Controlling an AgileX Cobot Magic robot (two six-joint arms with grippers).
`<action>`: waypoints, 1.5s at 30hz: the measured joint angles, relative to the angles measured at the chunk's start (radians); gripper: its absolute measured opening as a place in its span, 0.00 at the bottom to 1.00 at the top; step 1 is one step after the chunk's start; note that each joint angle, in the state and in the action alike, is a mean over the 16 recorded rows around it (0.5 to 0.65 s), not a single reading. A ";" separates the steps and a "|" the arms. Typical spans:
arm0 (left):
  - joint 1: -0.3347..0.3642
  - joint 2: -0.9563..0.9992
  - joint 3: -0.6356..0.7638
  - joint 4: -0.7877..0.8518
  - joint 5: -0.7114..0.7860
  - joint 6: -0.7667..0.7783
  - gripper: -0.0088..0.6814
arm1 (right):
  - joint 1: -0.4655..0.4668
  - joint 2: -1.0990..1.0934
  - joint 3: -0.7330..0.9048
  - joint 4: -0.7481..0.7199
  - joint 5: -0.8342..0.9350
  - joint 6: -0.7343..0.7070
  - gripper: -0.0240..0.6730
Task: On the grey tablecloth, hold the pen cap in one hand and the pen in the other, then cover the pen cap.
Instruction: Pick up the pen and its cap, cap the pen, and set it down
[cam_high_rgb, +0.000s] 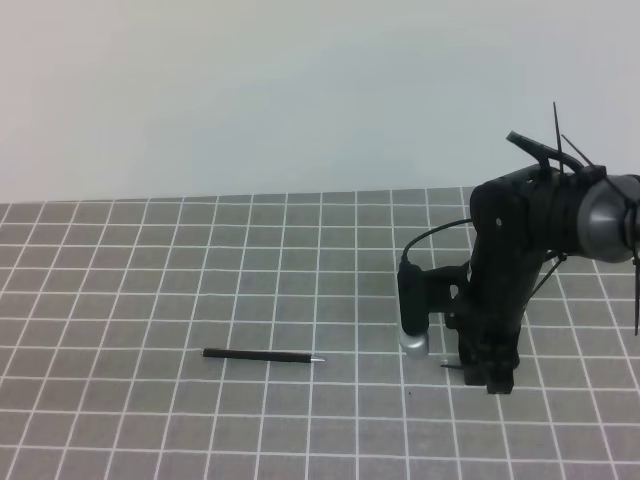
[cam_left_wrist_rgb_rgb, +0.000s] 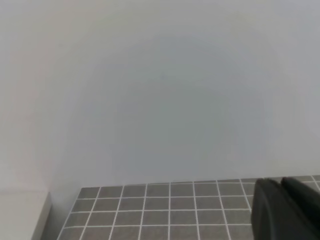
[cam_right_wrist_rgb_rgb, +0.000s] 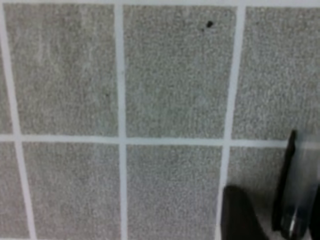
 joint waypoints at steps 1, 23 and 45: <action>0.000 0.000 0.000 0.000 0.000 0.000 0.01 | 0.000 0.001 0.000 0.000 0.000 0.000 0.44; 0.000 0.011 -0.098 0.021 0.114 0.096 0.01 | 0.000 -0.017 -0.016 -0.054 0.063 0.005 0.17; 0.000 0.596 -0.652 -0.256 0.976 0.232 0.01 | 0.000 -0.067 -0.236 0.138 0.282 0.143 0.17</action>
